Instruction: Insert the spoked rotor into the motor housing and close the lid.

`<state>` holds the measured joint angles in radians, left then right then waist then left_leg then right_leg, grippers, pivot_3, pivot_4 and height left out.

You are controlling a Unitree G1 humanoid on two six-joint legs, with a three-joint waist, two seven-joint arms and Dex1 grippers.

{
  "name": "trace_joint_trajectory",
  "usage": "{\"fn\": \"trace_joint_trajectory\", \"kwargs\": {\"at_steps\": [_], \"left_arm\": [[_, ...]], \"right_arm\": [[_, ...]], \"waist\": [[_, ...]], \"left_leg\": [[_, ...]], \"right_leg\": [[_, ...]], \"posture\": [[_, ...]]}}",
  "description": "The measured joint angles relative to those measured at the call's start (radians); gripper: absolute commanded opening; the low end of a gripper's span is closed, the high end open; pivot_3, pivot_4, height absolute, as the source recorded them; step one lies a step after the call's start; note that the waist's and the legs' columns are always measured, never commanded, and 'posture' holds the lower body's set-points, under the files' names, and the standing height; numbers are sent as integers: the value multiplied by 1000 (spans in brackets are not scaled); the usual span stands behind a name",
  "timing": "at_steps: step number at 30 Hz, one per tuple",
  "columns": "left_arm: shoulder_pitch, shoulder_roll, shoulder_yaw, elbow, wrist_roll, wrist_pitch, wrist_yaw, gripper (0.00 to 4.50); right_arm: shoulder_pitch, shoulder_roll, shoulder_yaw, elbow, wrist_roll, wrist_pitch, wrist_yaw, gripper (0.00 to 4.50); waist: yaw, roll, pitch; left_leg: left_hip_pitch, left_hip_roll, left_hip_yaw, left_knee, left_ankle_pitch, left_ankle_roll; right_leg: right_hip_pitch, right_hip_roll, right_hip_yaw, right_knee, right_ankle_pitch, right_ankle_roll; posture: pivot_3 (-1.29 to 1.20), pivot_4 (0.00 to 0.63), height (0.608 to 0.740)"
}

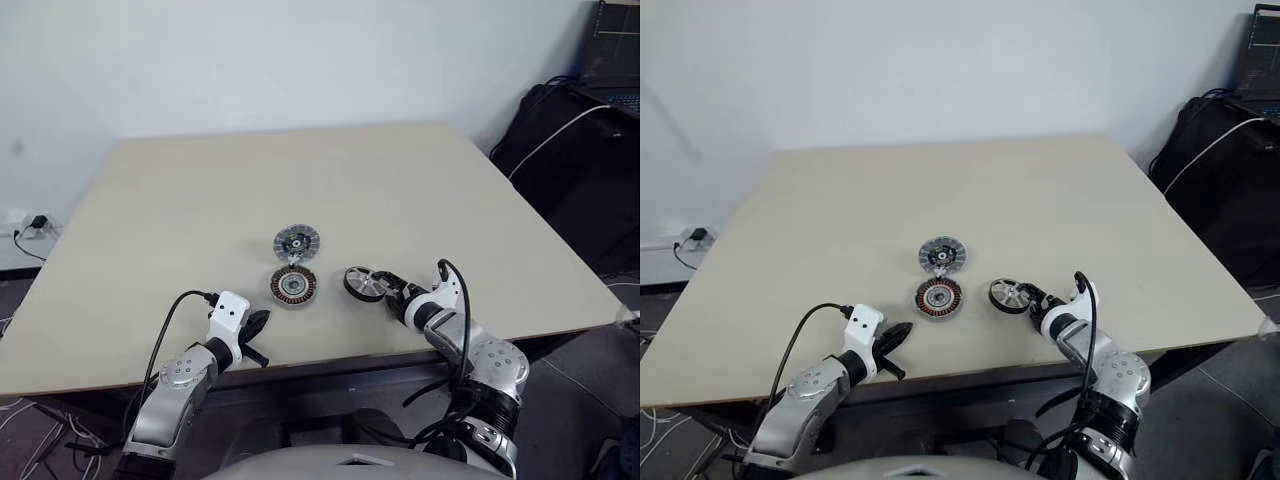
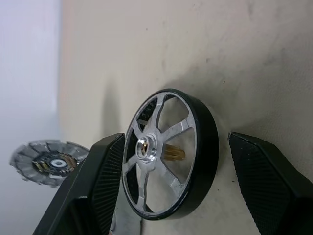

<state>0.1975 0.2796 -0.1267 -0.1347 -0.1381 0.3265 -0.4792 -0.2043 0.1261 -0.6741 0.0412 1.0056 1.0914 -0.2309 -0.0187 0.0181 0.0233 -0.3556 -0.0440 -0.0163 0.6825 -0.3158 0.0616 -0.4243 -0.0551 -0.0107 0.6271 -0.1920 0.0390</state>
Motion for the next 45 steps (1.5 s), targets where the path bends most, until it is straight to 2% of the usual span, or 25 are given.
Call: {"fn": "trace_joint_trajectory", "kwargs": {"at_steps": [4,5,7,14,15,26,33,40,45], "left_arm": [[0,0,0,0,0,0,0,0],[0,0,0,0,0,0,0,0],[-1,0,0,0,0,0,0,0],[-5,0,1,0,0,0,0,0],[-4,0,1,0,0,0,0,0],[-3,0,1,-4,0,19,5,0],[-2,-1,1,-6,-1,20,11,0],[6,0,3,-26,-1,20,17,0],[24,1,6,-35,-2,22,21,0]], "right_arm": [[-1,-1,8,18,26,-14,-10,3583],[-1,-1,10,23,31,-16,-10,3405],[-1,-2,17,34,38,-15,-14,2965],[2,-7,49,59,58,-8,-16,640],[4,-8,53,60,63,-11,-13,445],[39,-19,89,28,137,5,10,452],[23,-27,204,-47,255,51,94,452],[-5,-33,317,14,251,53,103,452],[-44,-27,383,107,181,7,117,452]], "waist": [[-4,0,0],[-5,0,0],[-6,0,0],[-3,-1,0],[-3,0,0],[-3,1,1],[-3,2,1],[-2,1,1],[-3,1,1]], "left_leg": [[0,1,1,0,0,0],[0,1,1,0,0,0],[0,1,1,0,0,0],[0,1,1,0,0,1],[0,1,1,0,0,1],[-2,1,1,0,-1,1],[-2,1,2,0,-1,1],[-2,1,2,0,-1,2],[-2,1,2,0,-1,2]], "right_leg": [[0,0,2,0,0,0],[0,0,2,0,0,0],[0,1,3,0,0,0],[0,0,3,0,0,0],[0,0,3,-1,0,0],[-2,0,3,-1,0,1],[-3,0,3,-1,1,1],[-3,0,3,-1,3,-3],[-3,0,3,-1,4,-3]], "posture": [[0,0,740],[0,0,740],[0,0,740],[0,0,740],[0,0,740],[0,0,740],[0,0,740],[0,0,740],[0,0,740]]}}
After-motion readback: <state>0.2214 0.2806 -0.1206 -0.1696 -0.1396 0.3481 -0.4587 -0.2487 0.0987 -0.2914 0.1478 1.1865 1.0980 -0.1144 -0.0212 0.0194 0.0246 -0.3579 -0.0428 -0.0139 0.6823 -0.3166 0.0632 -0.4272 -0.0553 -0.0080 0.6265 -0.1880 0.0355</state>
